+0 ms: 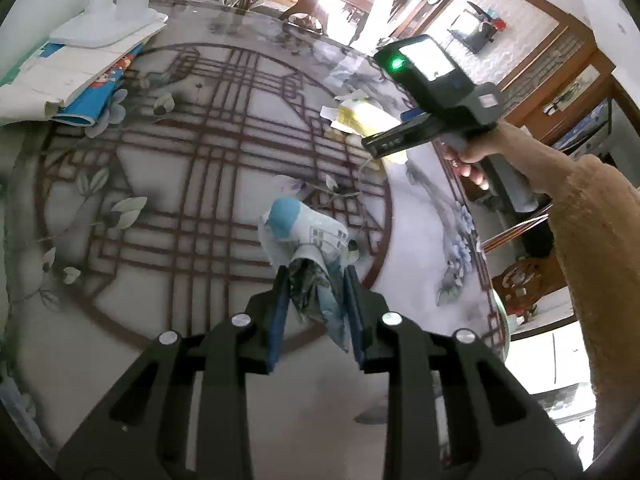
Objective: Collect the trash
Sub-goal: 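Grasp the yellow snack box with the right tool, then carry the yellow box and the blue-and-white wrapper over the red bin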
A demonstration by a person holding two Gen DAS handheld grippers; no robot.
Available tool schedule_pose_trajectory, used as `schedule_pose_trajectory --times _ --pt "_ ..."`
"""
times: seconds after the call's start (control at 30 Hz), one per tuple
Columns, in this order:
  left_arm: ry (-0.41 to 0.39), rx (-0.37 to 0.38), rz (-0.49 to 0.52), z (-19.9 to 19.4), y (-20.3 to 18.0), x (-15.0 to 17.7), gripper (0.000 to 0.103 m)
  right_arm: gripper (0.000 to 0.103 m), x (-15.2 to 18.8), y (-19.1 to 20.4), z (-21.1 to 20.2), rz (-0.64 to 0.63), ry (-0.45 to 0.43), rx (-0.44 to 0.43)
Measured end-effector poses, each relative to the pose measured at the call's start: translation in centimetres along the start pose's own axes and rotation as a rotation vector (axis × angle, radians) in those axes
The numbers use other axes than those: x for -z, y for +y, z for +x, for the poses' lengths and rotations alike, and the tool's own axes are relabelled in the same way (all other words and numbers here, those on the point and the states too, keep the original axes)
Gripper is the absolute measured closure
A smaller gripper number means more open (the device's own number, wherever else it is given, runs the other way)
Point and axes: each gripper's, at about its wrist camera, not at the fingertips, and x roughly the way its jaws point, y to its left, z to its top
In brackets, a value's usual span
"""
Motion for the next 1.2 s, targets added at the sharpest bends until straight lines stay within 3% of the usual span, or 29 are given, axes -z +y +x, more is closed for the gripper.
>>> schedule_pose_trajectory --times 0.13,0.27,0.37,0.5,0.7,0.87,1.1,1.2 --pt "0.002 0.008 -0.023 0.0 0.5 -0.1 0.077 0.047 0.3 -0.6 0.9 0.044 0.023 0.008" --pt "0.004 -0.002 -0.015 0.1 0.3 0.0 0.077 0.053 2.1 -1.1 -0.4 0.141 -0.042 -0.081" --pt "0.001 -0.015 0.003 0.0 0.0 0.1 0.077 0.054 4.6 -1.0 -2.2 0.220 -0.099 -0.153" --pt "-0.015 -0.022 0.023 -0.3 -0.5 0.2 0.077 0.053 11.2 0.5 -5.4 0.339 -0.192 -0.264" --pt "-0.044 -0.036 0.062 -1.1 -1.4 0.5 0.077 0.053 20.4 4.9 -9.9 0.488 -0.268 -0.320" --pt "-0.103 -0.063 0.135 -2.8 -3.1 1.2 0.077 0.053 27.5 6.9 -12.5 0.670 -0.359 -0.342" --pt "-0.242 -0.172 0.246 -5.7 -5.9 2.3 0.077 0.053 33.7 7.7 -14.9 0.817 -0.444 -0.339" --pt "-0.270 -0.173 0.253 -6.3 -7.4 3.7 0.077 0.052 36.0 7.6 -15.7 0.860 -0.466 -0.341"
